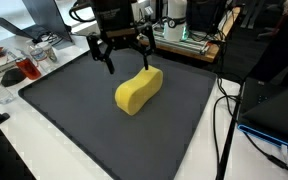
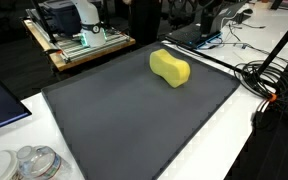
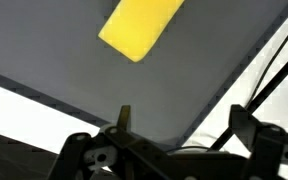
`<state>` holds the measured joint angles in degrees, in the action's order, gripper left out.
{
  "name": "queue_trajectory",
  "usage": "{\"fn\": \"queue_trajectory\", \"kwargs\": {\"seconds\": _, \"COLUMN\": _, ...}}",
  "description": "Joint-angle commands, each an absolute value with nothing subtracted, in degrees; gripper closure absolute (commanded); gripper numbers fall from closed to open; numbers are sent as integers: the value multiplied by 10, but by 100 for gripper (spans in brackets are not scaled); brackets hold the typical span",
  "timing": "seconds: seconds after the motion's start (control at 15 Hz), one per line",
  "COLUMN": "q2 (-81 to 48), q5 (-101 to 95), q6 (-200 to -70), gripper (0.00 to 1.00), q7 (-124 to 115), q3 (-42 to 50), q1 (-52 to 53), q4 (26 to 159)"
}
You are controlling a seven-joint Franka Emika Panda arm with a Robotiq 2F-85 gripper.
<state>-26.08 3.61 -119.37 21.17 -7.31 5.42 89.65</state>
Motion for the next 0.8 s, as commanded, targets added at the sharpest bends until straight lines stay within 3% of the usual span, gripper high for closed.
{"fn": "queue_trajectory", "kwargs": {"seconds": 0.0, "q2": -175, "q5": 14, "q6": -1261, "gripper": 0, "q7": 101, "q3": -55, "q1": 62, "q4": 1037}}
{"fn": "queue_trajectory", "kwargs": {"seconds": 0.33, "q2": -115, "q5": -27, "q6": -1341, "gripper": 0, "q7": -71, "q3": -36, "q1": 77, "q4": 1176}}
{"fn": "queue_trajectory", "kwargs": {"seconds": 0.73, "q2": -96, "q5": -116, "q6": -1347, "gripper": 0, "q7": -253, "q3": -30, "q1": 105, "q4": 1253}}
